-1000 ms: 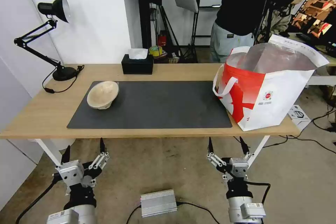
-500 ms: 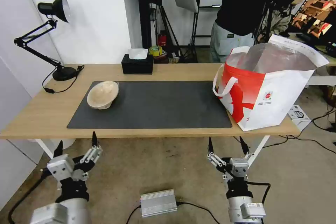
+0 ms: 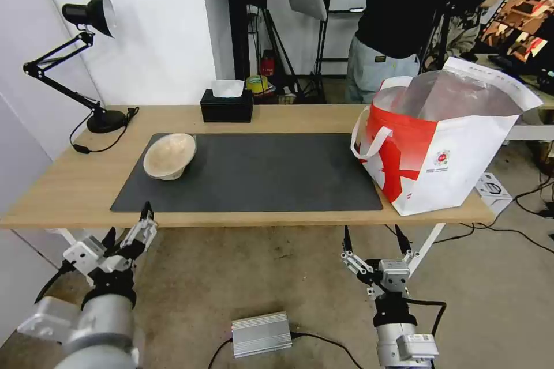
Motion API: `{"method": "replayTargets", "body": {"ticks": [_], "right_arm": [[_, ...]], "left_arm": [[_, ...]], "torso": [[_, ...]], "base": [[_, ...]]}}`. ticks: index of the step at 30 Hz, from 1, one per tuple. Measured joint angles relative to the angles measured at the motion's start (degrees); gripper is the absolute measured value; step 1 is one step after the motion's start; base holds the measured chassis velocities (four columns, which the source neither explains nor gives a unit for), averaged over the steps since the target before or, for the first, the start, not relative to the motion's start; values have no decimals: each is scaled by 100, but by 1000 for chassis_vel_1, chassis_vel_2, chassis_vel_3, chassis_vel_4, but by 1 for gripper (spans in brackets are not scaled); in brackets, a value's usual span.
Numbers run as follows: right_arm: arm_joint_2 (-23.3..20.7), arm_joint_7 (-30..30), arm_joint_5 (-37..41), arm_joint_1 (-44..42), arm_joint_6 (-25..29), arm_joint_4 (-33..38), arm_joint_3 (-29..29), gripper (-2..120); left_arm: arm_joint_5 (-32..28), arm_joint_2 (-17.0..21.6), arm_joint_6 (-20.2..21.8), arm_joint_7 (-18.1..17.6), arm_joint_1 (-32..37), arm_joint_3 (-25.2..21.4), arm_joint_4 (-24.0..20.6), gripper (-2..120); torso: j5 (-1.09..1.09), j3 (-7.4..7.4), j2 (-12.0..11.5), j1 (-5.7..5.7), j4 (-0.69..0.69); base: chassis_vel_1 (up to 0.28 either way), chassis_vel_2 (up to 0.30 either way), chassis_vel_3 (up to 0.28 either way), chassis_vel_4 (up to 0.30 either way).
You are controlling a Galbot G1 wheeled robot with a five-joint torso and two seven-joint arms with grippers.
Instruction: Pick up the trash from the table and place it into the takeout bag.
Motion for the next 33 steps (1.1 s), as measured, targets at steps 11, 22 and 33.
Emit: {"method": "replayTargets", "body": {"ticks": [11,22,33], "right_arm": [[0,0,1,1,0,1,1,100],[0,1,2,0,0,1,0,100],[0,0,2,1,0,0,0,100]], "left_arm": [[-2449,1100,-93,-945,-1165,-321,636,100],[-3505,1727,-202,-1338,-2478,-17,1767,100],[-3676,2004,-211,-1494,-3066,182,2703,100]], "torso": [[-2,0,0,0,0],[-1,0,0,0,-1],[-1,0,0,0,-1]], "base": [[0,0,0,0],[0,0,0,0],[0,0,0,0]]}}
